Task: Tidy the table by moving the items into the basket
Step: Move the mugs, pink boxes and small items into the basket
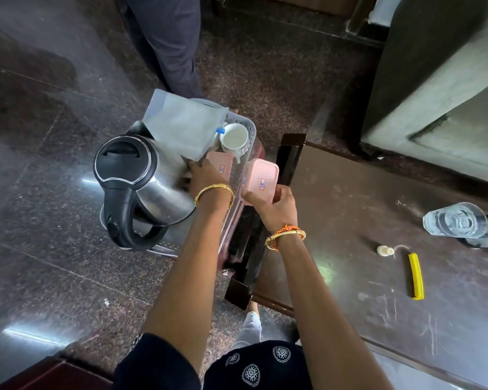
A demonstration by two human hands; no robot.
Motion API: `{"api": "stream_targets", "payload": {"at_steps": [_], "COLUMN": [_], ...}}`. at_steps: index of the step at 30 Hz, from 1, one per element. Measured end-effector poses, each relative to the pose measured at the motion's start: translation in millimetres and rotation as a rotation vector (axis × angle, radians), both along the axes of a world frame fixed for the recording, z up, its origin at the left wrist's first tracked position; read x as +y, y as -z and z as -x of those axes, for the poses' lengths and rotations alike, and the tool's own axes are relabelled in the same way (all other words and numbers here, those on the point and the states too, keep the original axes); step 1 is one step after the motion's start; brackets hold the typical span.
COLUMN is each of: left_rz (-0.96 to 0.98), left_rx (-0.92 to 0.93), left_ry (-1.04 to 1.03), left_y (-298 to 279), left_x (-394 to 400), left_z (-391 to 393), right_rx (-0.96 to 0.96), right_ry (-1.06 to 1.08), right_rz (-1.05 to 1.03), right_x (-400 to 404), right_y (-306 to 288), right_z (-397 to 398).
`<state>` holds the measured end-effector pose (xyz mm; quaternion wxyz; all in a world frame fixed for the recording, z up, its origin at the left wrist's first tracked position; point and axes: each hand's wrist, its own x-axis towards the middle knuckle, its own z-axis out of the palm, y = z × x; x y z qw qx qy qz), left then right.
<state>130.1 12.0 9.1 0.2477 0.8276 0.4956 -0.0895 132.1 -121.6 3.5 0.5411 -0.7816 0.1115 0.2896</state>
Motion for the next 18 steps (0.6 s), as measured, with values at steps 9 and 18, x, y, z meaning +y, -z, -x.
{"api": "stream_targets", "payload": {"at_steps": [9, 18], "left_rz": [0.376, 0.592], "left_rx": [-0.435, -0.550], "left_ry": [-0.052, -0.304], "left_y": [-18.4, -5.3], "left_x": [-15.2, -8.7], "left_z": [45.3, 107.1], "right_rx": [-0.022, 0.058], "right_ry": [-0.053, -0.261], "right_rz": [-0.008, -0.011], "right_x": [15.2, 14.4], "right_y": [-13.3, -8.3], "right_z": [14.2, 38.7]}}
